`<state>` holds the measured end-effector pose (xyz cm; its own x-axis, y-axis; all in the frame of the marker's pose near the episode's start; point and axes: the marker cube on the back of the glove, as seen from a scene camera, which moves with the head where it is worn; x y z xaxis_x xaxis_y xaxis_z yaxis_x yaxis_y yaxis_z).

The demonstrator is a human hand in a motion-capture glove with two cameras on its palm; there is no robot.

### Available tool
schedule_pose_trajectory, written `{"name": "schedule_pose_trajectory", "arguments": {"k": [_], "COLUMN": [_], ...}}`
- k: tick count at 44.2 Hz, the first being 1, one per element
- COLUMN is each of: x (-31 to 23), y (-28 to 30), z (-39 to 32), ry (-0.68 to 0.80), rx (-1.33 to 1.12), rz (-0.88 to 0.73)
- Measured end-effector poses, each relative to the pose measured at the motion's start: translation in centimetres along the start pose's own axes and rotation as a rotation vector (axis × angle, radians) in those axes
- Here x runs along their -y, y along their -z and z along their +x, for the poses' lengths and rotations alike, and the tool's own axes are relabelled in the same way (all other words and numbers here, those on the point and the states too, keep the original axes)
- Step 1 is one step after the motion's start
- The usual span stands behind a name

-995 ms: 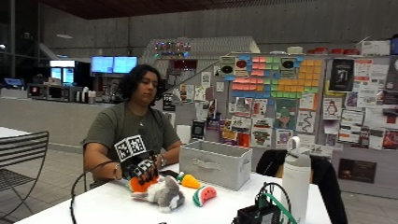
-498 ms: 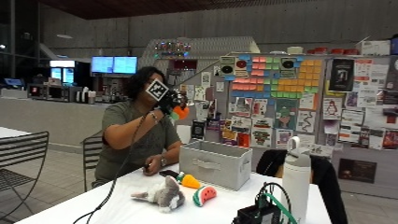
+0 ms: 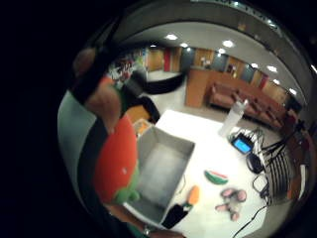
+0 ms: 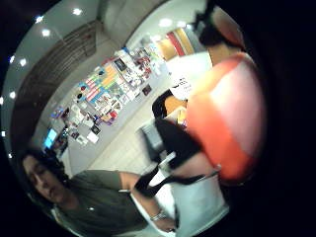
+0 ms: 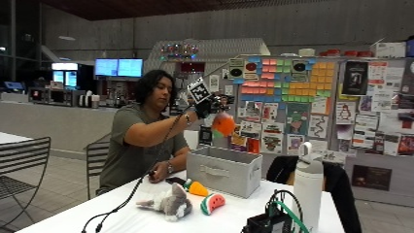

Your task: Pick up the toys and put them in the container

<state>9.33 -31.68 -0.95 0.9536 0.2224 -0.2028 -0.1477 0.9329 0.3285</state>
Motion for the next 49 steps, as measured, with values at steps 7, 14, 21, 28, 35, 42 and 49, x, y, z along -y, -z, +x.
{"name": "schedule_pose_trajectory", "arguments": {"k": [7,14,21,28,35,42,49], "x": [-2.6,-8.0,-14.2,-18.8,-21.4,-21.1,-20.0], "y": [1.1,-1.8,-9.8,-17.0,-21.5,-21.7,-17.8], "z": [3.7,13.5,21.4,27.1,29.3,28.4,25.8], "ry": [-0.046,-0.341,-0.43,-0.554,-0.662,-0.558,-0.505], "rx": [-0.022,-0.228,-0.28,-0.288,-0.259,-0.439,-0.343], "rz": [0.027,-0.067,-0.286,-0.432,-0.459,-0.189,-0.004]}}
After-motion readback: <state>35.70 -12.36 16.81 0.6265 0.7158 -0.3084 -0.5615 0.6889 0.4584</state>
